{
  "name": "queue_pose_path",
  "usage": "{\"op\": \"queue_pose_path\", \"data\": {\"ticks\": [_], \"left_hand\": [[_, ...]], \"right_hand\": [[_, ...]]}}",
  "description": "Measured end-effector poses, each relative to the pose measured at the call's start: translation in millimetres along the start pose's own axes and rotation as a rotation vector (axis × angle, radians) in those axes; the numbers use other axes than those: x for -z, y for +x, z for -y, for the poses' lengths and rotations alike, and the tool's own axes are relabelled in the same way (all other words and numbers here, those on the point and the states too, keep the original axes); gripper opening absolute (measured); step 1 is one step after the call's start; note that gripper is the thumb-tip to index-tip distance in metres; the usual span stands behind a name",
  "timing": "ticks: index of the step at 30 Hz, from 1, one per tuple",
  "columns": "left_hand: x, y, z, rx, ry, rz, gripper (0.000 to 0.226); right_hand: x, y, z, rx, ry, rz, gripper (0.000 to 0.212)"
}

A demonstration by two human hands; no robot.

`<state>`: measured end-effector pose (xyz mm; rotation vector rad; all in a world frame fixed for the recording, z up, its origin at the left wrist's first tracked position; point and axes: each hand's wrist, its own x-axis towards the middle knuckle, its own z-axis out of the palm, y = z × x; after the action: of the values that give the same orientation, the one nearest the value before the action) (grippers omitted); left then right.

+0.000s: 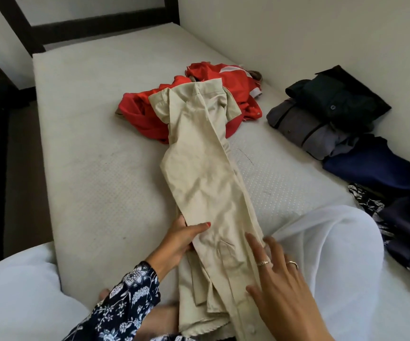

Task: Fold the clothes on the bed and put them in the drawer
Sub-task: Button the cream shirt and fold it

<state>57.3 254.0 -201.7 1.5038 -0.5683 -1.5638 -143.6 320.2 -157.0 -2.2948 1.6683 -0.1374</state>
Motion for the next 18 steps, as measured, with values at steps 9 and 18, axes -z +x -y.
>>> {"op": "queue_pose_path", "data": {"ticks": [9,18], "left_hand": [[4.3,4.2,10.9,-0.391,0.461,-0.346,0.088],[7.5,9.2,17.4,-0.757,1.327,-0.153,0.062]], "right_hand": [[-29.3,-31.0,-15.6,0.683,-0.345,-0.352,0.049],[-82.4,-17.5,16.5,0.455,-0.484,-0.312,0.033]]}}
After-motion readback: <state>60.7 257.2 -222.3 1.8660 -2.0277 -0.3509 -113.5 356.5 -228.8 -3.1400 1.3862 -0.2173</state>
